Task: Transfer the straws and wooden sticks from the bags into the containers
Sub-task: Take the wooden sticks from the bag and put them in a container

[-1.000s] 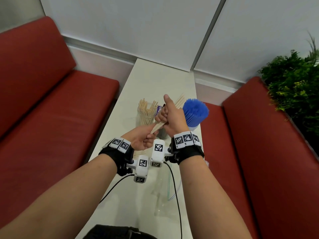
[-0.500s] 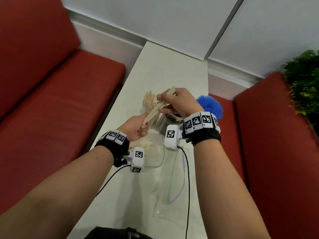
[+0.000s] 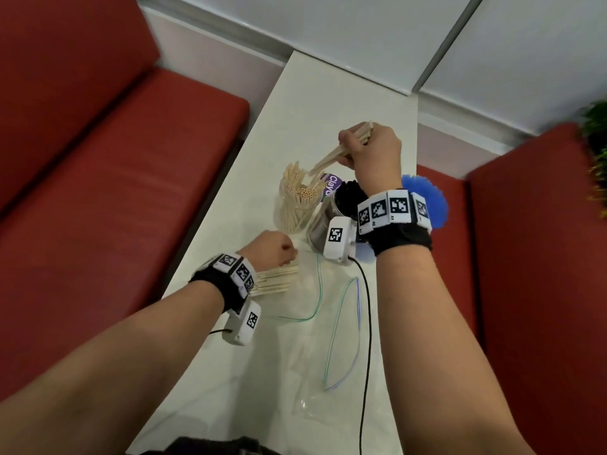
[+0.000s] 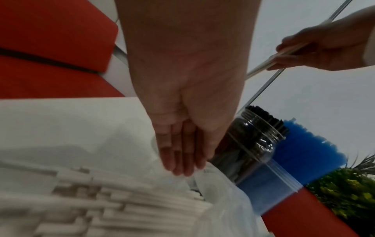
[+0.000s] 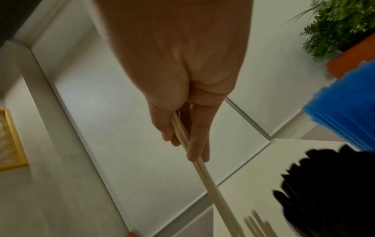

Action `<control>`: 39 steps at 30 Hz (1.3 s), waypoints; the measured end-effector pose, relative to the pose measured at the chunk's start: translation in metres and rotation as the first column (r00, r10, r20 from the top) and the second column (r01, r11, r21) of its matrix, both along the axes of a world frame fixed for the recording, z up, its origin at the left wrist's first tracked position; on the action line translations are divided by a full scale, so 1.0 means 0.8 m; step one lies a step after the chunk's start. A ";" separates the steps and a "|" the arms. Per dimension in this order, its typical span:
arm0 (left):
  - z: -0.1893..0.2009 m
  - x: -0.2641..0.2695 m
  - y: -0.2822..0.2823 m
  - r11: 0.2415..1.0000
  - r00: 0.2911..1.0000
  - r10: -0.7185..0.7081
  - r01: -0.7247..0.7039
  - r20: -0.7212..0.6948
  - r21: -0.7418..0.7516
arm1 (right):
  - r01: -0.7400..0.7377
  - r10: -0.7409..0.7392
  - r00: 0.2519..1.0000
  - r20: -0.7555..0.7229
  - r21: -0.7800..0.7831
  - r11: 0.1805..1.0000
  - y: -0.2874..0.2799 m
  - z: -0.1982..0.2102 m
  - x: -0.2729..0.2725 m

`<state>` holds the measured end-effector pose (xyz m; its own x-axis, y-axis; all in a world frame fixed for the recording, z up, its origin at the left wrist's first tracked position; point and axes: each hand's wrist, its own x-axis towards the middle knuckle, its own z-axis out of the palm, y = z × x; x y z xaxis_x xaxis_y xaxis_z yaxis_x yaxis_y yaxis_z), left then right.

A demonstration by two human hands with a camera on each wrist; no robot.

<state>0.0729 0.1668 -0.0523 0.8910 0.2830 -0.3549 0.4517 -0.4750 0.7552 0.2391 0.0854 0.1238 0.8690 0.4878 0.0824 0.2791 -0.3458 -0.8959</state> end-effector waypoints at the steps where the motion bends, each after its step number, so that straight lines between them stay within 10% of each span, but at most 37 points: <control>1: -0.005 -0.001 -0.007 0.987 0.994 -0.107 0.109 -0.028 0.115 | 0.005 -0.004 1.000 0.019 -0.041 0.999 0.002 -0.011 0.001; 7: -0.033 -0.002 -0.036 0.814 0.913 -0.312 0.400 -0.263 0.421 | -0.032 0.037 0.999 0.017 -0.246 0.969 0.017 -0.064 -0.005; 21: -0.039 -0.003 -0.048 0.613 0.839 -0.258 0.525 -0.478 0.590 | -0.081 0.158 0.965 0.208 -0.336 0.938 0.035 -0.099 -0.038; 27: -0.023 -0.004 -0.049 0.574 0.839 -0.218 0.524 -0.499 0.629 | -0.186 0.480 0.865 0.142 -0.799 0.571 0.035 -0.132 -0.052; 33: -0.007 -0.007 -0.047 0.541 0.848 -0.177 0.507 -0.499 0.671 | -0.160 0.296 0.899 0.324 -0.385 0.909 0.020 -0.115 -0.077; 39: 0.021 -0.009 -0.055 0.504 0.868 -0.160 0.481 -0.470 0.717 | -0.201 0.238 0.967 0.090 -0.302 0.932 -0.021 -0.130 -0.128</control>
<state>0.0659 0.1226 -0.0358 0.8661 0.3016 -0.3986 0.2561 -0.9526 -0.1643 0.1366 0.0684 0.0198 0.7294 0.6841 0.0093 0.4791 -0.5010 -0.7208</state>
